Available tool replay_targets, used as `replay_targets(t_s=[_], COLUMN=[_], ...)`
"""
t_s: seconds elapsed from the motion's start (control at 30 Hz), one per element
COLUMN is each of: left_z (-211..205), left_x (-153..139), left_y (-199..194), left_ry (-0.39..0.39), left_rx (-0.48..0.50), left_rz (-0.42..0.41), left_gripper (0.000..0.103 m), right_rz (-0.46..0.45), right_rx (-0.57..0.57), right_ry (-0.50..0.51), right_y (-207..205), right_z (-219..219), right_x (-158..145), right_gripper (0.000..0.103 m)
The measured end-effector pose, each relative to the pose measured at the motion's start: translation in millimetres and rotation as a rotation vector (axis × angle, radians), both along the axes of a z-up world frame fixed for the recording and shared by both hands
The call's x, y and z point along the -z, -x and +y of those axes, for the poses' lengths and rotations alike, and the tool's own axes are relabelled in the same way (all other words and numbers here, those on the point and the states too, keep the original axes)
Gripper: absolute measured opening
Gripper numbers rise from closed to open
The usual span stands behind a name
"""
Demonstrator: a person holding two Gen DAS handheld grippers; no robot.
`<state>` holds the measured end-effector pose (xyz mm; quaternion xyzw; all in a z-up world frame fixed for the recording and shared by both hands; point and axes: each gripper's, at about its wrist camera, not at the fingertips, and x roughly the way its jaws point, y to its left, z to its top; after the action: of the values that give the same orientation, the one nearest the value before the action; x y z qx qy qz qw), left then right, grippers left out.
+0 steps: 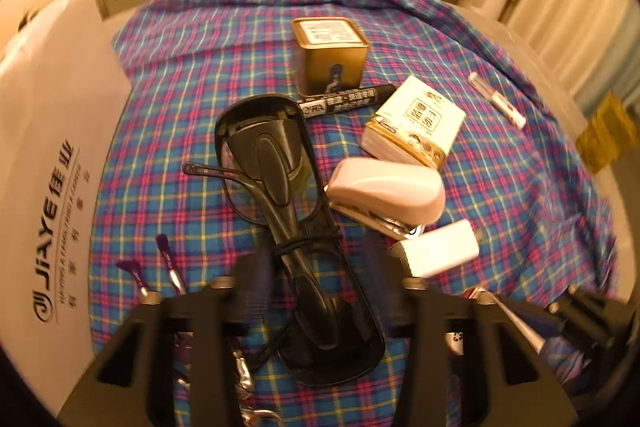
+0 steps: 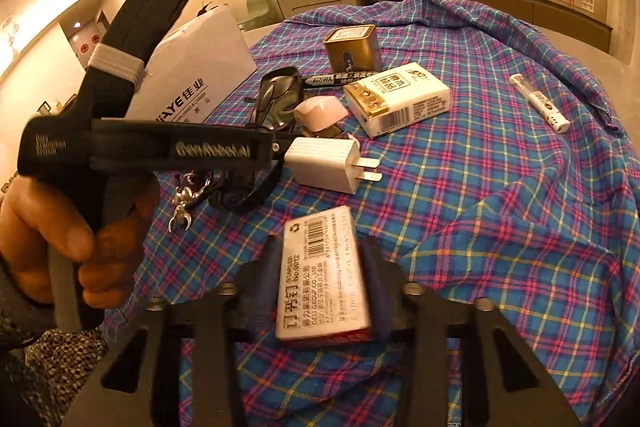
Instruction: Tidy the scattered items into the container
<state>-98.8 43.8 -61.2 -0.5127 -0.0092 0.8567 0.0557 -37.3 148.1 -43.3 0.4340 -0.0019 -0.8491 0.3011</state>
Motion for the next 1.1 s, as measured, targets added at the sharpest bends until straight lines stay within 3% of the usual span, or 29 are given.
replay_targets(t_s=[0.17,0.33,0.6,1.1], left_z=[-13.7,-13.1,-18.9,-53.1], left_x=[-4.8,-25.2,-59.2,-114.4], left_y=[-3.1,-18.8,-42.0,-100.1], left_ry=[-0.046,-0.087,-0.116,-0.171], left_rx=[-0.009,-0.024,-0.022,-0.026], left_rz=[0.014,0.088,0.128,0.207], left_gripper=[0.037,0.037,0.037,0.037], right_rz=[0.017,0.006,0.012,0.07], right_rx=[-0.002,0.012,0.015,0.011], right_ry=[0.029,0.079,0.14,0.148], right_y=[-3.9,-2.9,-11.1,-36.2], right_z=[2.1,9.3,11.8,-0.8], right_x=[-2.4,-5.6,-22.5,-60.8], right_gripper=[0.04,0.04,0.04,0.04])
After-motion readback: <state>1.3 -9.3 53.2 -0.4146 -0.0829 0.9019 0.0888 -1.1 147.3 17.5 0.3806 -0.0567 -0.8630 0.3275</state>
